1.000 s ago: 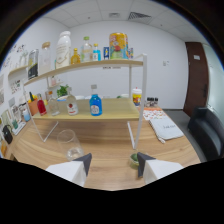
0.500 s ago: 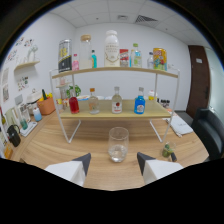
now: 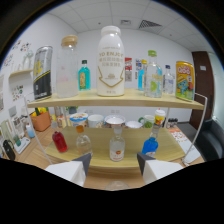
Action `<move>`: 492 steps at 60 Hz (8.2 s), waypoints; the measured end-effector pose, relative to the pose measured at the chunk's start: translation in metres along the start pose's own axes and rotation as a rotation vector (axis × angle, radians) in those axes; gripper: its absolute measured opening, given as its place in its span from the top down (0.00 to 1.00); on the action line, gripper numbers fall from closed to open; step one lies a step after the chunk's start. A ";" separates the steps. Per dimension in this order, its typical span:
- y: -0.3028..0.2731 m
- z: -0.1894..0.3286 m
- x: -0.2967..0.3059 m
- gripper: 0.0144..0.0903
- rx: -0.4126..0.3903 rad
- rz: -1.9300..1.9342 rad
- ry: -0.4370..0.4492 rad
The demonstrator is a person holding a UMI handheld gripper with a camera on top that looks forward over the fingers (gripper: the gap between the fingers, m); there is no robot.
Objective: Make me a cup of Mojito.
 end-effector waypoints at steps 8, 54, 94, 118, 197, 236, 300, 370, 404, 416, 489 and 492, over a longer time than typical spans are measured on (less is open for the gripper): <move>-0.002 0.039 0.006 0.12 -0.037 0.012 0.006; -0.003 0.042 0.016 0.74 -0.059 0.060 0.023; 0.052 -0.027 0.116 0.74 -0.123 -0.548 0.258; 0.032 -0.006 0.097 0.74 -0.103 -1.589 0.340; 0.091 0.000 0.113 0.74 -0.072 -0.004 0.039; 0.197 0.039 0.120 0.72 -0.221 0.018 0.045; 0.081 -0.143 -0.042 0.06 -0.078 0.038 0.080; -0.209 0.019 -0.191 0.37 0.195 0.017 -0.039; -0.205 -0.019 -0.183 0.51 0.222 0.020 -0.053; -0.176 -0.068 -0.163 0.51 0.224 0.042 -0.048; 0.011 -0.027 -0.068 0.51 -0.097 1.776 -0.492; 0.007 -0.028 -0.066 0.51 -0.100 1.878 -0.517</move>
